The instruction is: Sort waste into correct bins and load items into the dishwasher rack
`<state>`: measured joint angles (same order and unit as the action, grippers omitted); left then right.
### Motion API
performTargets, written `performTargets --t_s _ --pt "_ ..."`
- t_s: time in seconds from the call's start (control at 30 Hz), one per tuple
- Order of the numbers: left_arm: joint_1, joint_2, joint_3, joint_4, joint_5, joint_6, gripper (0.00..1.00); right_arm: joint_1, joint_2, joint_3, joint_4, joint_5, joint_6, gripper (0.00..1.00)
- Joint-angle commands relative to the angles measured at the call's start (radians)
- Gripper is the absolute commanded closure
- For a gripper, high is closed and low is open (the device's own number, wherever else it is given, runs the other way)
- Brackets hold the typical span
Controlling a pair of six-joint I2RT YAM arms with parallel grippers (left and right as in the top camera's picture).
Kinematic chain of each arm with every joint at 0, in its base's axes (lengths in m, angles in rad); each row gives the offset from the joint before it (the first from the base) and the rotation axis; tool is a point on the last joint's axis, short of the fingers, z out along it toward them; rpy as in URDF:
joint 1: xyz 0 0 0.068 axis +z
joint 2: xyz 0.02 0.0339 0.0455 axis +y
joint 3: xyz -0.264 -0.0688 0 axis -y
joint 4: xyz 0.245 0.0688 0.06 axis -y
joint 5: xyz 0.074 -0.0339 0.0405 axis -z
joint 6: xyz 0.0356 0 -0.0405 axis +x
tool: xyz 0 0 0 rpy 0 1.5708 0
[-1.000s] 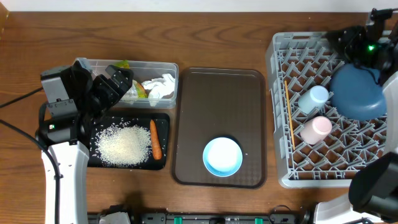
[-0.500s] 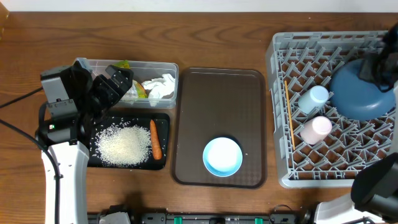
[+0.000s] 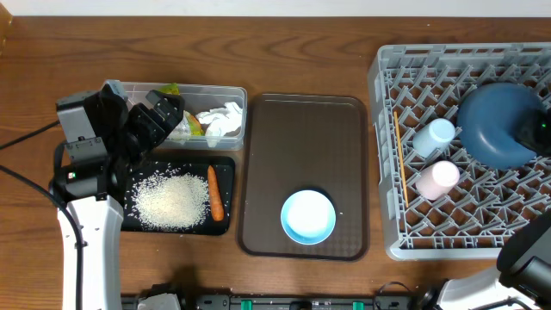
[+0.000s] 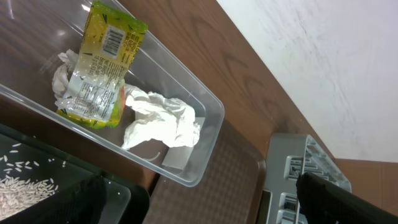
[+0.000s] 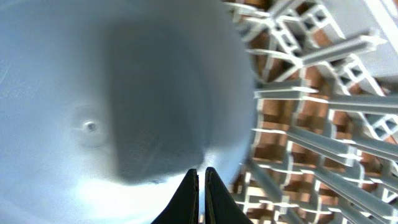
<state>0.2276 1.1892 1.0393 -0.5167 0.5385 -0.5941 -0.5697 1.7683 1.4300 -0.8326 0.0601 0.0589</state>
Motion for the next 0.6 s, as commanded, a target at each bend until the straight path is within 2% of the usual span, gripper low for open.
performTargets --t_s 0.0,0.2,0.3,0.43,0.57 --pt "0.003 0.0 0.006 0.001 -0.012 0.021 0.0 -0.027 0.004 -0.003 0.003 -0.013 0.035 0.94" --pt "0.003 0.0 0.006 0.001 -0.012 0.021 0.0 -0.027 0.004 -0.003 0.01 -0.037 0.038 0.89" --pt "0.003 0.0 0.006 0.001 -0.012 0.021 0.0 -0.019 0.003 0.027 0.006 -0.22 0.037 0.82" --pt "0.003 0.0 0.006 0.001 -0.013 0.021 0.0 0.007 -0.008 0.118 -0.069 -0.49 -0.016 0.78" --pt "0.003 0.0 0.006 0.001 -0.013 0.021 0.0 0.084 -0.041 0.191 -0.177 -0.632 -0.078 0.74"
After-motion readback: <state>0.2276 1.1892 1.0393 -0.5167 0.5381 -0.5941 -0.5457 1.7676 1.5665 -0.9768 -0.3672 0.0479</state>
